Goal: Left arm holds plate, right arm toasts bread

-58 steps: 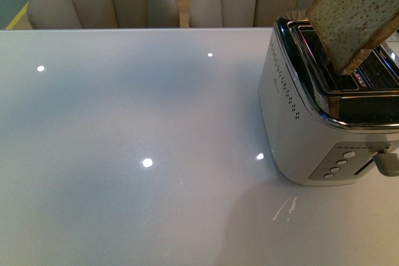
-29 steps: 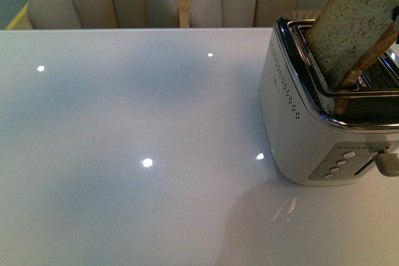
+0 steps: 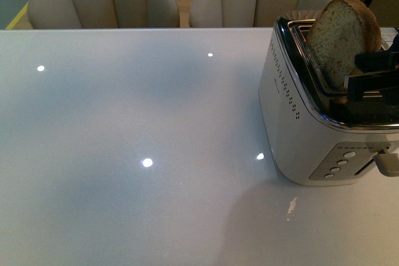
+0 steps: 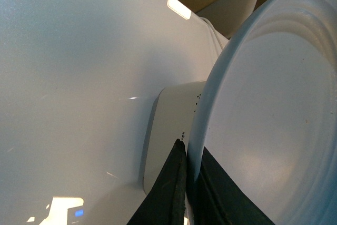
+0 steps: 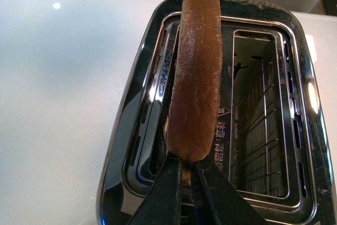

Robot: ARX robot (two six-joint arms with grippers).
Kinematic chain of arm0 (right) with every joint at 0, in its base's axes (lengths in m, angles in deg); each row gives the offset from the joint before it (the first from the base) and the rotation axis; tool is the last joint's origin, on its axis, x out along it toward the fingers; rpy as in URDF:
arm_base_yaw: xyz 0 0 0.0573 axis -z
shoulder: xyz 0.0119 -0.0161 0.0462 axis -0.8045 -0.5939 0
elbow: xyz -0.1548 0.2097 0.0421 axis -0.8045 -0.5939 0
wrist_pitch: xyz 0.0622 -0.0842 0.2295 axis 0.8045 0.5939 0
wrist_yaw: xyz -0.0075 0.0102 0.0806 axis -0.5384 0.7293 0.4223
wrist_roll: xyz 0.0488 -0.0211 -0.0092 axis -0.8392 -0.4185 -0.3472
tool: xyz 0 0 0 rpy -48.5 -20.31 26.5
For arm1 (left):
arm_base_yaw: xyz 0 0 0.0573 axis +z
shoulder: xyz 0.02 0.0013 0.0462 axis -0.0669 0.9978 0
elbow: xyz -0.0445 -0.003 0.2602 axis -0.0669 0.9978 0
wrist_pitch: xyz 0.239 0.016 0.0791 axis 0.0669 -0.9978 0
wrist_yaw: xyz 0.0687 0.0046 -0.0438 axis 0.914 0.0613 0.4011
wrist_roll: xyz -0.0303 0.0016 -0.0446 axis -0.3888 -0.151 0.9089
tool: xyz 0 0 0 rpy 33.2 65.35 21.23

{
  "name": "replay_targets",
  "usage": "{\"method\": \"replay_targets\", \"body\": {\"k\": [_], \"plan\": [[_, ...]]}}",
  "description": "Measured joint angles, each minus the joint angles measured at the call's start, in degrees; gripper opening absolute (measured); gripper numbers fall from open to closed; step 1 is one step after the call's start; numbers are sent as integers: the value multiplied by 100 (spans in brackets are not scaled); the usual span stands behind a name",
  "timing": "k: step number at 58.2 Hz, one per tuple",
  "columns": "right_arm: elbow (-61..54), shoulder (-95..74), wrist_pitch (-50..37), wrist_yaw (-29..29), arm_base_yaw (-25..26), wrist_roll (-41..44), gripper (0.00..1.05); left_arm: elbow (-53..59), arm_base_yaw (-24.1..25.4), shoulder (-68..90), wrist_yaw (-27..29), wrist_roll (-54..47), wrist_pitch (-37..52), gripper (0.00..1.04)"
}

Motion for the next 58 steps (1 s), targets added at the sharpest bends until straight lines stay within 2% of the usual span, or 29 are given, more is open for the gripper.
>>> {"method": "replay_targets", "body": {"k": [9,11,21,35,47,58], "plan": [[-13,0,-2,76,4,-31,25,0,0,0,-2,4,0,3],[-17,7,13,109,11,-52,34,0,0,0,0,4,0,3],[-42,199,157,225,98,-144,58,0,0,0,0,7,0,3],[-317,1193,487,391,398,-334,97,0,0,0,-2,7,0,3],[-929,3115,992,474,876,-444,96,0,0,0,0,7,0,3],[-949,3189,1001,492,883,-457,96,0,-2,-2,-11,7,0,3]]}}
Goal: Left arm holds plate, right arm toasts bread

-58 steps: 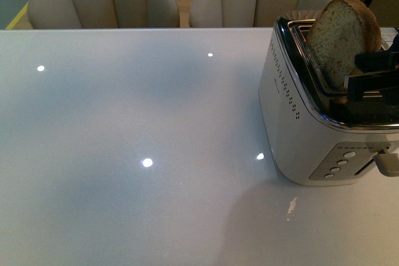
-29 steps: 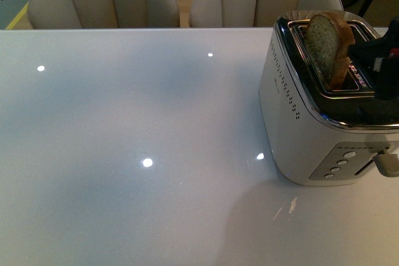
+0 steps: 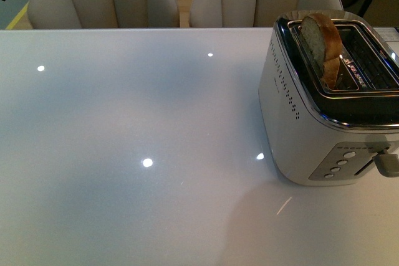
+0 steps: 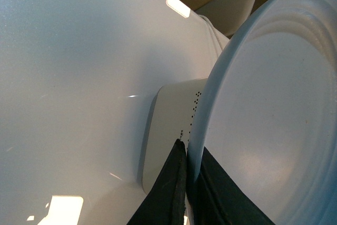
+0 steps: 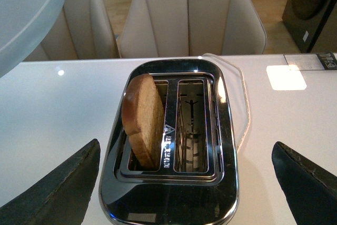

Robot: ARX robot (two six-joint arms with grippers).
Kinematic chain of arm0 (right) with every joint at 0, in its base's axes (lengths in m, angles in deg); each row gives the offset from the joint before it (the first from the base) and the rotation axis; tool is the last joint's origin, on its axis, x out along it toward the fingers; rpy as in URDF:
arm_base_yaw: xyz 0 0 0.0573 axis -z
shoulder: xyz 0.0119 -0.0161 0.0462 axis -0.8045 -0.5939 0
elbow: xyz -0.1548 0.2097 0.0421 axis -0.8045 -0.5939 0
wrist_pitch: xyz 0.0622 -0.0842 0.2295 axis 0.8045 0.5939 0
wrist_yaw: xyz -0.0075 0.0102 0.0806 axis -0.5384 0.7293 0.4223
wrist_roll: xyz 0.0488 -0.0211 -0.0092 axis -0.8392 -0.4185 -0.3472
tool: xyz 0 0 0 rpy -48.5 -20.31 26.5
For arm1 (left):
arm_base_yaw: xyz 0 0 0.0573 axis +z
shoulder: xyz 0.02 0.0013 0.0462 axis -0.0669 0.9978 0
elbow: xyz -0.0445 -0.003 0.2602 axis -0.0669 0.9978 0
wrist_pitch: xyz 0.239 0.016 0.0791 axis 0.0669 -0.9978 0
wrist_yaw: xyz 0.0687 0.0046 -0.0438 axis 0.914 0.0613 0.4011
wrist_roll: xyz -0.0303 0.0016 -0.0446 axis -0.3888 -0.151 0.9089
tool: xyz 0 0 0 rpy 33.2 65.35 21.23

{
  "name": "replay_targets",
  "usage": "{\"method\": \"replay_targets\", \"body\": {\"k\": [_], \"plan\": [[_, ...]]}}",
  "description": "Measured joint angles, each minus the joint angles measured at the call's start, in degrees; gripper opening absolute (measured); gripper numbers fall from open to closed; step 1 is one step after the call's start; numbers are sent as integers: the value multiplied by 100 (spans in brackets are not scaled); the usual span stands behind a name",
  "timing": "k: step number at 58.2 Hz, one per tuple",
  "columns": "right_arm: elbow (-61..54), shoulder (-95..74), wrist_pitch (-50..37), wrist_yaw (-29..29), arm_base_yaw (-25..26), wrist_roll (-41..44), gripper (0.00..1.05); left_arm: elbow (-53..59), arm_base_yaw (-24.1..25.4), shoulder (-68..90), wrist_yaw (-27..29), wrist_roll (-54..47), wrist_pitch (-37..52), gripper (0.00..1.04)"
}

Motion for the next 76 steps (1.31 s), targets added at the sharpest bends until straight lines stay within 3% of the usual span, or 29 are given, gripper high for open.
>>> {"method": "replay_targets", "body": {"k": [2,5,10,17,22,35,42,76], "plan": [[-11,-15,-42,-48,-2,7,95,0,2,0,9,0,0,3],[-291,-127,-1014,-533,-39,138,86,0,9,0,13,2,0,3],[-662,-55,-1888,-673,0,219,72,0,7,0,4,0,0,3],[-890,328,-1891,-623,79,275,53,0,7,0,11,2,0,3],[-1034,619,-1722,-225,385,310,39,0,0,-2,2,2,0,3],[-1296,1379,-1235,-188,533,352,2,0,7,-2,7,2,0,3],[-1530,1502,-1370,-181,535,345,2,0,7,-2,9,2,0,3],[-1534,3344,343,-175,544,348,2,2,7,-7,9,2,0,3]]}}
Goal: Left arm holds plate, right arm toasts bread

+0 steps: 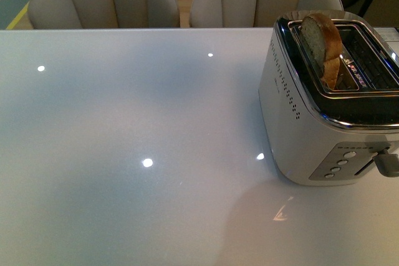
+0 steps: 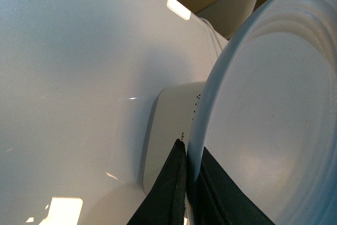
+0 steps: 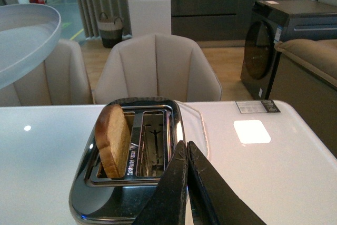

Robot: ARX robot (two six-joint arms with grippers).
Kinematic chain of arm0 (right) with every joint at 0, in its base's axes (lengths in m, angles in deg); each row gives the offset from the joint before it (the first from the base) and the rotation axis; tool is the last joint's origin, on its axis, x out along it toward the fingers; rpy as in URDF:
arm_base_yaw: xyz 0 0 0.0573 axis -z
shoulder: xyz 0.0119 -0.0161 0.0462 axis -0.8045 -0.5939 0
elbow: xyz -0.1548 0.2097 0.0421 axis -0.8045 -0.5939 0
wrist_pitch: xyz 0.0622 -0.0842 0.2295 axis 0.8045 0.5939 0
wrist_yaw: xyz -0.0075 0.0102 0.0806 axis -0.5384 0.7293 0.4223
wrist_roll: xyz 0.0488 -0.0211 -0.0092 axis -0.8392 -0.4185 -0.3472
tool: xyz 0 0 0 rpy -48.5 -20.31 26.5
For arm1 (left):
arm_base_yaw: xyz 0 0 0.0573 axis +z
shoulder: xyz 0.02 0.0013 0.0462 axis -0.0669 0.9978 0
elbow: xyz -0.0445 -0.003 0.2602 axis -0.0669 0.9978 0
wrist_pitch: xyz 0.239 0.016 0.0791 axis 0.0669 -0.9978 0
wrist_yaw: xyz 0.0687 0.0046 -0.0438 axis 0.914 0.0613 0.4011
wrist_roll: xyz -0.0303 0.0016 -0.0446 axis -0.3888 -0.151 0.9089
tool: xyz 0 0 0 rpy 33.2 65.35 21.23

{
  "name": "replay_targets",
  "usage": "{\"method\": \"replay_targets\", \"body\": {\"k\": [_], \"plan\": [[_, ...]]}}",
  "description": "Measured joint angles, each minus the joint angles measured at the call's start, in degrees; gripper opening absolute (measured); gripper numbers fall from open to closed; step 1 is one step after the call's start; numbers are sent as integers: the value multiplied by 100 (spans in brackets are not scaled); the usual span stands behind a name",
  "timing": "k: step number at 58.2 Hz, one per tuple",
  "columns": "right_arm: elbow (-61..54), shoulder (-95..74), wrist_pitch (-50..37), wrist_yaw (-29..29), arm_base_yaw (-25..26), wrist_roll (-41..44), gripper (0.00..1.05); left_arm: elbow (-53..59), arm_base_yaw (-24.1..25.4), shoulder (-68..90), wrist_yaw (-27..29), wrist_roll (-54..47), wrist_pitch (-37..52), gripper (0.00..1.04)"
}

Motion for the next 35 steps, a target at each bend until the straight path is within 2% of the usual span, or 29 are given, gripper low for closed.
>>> {"method": "replay_targets", "body": {"k": [35], "plan": [[0,1088,1075,0,0,0,2,0,0,0,0,0,0,3]]}}
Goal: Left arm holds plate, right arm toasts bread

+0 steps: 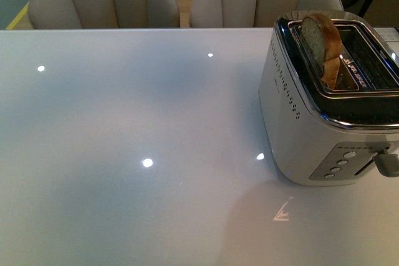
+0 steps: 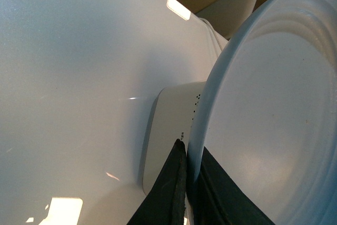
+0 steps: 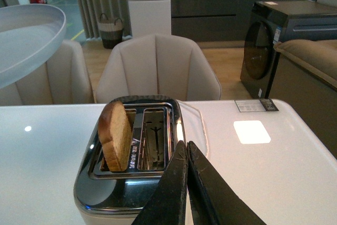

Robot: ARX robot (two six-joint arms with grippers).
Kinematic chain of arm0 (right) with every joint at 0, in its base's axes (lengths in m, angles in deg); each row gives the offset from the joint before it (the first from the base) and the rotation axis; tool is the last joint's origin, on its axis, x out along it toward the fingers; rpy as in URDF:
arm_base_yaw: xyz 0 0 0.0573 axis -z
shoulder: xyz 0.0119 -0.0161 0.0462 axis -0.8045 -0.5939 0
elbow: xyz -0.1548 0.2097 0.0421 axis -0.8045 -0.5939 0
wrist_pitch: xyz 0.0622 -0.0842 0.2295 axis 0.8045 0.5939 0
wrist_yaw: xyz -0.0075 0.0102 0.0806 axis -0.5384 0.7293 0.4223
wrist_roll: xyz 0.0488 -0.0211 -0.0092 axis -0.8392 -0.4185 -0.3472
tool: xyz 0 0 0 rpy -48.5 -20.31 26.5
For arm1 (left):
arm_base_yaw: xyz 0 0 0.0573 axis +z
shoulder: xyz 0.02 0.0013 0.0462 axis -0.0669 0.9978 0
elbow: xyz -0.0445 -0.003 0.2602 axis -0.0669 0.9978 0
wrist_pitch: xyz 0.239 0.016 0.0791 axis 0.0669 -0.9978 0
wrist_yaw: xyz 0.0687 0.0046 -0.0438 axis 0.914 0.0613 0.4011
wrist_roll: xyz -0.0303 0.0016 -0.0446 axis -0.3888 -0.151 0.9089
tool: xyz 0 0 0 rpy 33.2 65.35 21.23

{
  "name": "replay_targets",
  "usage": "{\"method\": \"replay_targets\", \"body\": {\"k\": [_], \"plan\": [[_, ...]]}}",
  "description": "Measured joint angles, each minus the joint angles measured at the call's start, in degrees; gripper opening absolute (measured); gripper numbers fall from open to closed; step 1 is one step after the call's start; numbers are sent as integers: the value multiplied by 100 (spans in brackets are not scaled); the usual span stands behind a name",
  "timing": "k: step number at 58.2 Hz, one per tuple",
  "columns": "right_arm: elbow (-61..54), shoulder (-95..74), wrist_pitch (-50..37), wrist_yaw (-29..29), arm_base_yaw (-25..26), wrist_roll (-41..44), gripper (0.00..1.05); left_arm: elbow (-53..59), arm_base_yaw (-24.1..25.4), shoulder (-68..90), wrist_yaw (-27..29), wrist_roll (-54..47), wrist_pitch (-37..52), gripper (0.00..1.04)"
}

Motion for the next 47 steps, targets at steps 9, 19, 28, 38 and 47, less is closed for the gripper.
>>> {"method": "replay_targets", "body": {"k": [9,19,28,38,47], "plan": [[2,706,863,4,0,0,2,0,0,0,-2,0,0,3],[2,1069,1104,0,0,0,2,0,-7,-4,-7,0,0,3],[2,1080,1108,0,0,2,16,0,-4,-4,-2,0,0,3],[2,1082,1110,0,0,2,45,0,-4,-4,0,0,0,3],[2,1082,1110,0,0,2,71,0,-7,-4,-2,0,0,3]]}}
